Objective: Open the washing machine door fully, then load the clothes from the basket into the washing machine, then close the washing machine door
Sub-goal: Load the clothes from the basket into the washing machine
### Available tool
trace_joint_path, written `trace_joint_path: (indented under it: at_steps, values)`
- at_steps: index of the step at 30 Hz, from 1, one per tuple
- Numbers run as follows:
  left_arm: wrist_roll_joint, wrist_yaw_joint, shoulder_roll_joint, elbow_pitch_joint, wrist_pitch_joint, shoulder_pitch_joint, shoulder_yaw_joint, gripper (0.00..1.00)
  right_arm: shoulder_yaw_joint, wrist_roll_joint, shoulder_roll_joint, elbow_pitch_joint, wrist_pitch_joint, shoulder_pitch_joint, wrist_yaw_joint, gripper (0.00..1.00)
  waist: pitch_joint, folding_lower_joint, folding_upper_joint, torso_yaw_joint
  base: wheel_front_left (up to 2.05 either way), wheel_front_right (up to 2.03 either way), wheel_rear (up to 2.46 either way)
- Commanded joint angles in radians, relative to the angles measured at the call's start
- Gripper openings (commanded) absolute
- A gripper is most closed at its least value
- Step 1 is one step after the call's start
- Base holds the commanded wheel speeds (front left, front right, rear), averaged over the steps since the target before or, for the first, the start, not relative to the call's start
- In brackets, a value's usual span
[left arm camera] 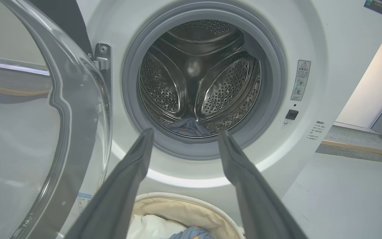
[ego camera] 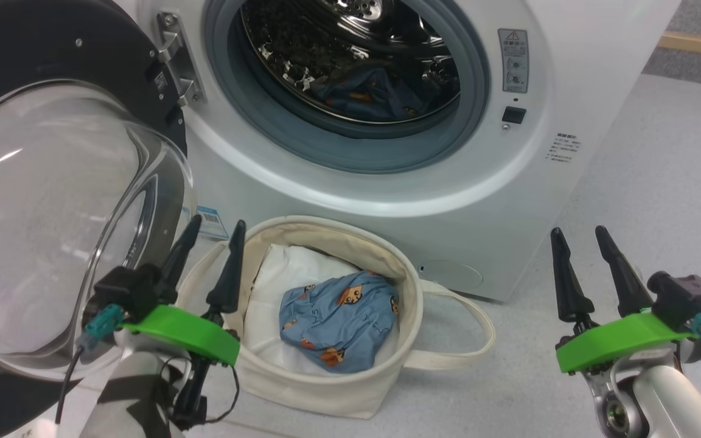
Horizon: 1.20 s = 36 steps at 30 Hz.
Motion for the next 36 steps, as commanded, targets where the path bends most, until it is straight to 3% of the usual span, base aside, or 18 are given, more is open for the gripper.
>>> trace_joint_path:
  at_steps: [1,20,30,36]
  values:
    - [0.012,-0.005,0.007,-0.035,-0.005,-0.006,0.049,1.0,0.015,0.0,-0.019,-0.026,-0.012,-0.006,0.007,1.0,-0.007,0.0,-0.0001,-0.001,0.0,0.0,0.0]
    - [-0.001,-0.006,-0.006,-0.012,-0.005,0.013,0.024,1.0,0.025,0.006,-0.016,-0.034,-0.012,-0.001,0.007,1.0,0.008,0.0,-0.0001,-0.016,0.0,0.0,0.0]
    - [-0.068,-0.006,0.011,0.119,-0.005,-0.07,-0.049,1.0,0.027,-0.005,-0.01,-0.04,-0.012,-0.054,0.007,1.0,0.141,0.0,-0.0001,-0.055,0.0,0.0,0.0]
    - [-0.137,-0.006,0.025,0.244,-0.005,-0.17,-0.154,1.0,0.008,-0.023,-0.014,-0.058,-0.012,-0.092,0.007,1.0,0.254,0.0,-0.0001,-0.081,0.0,0.0,0.0]
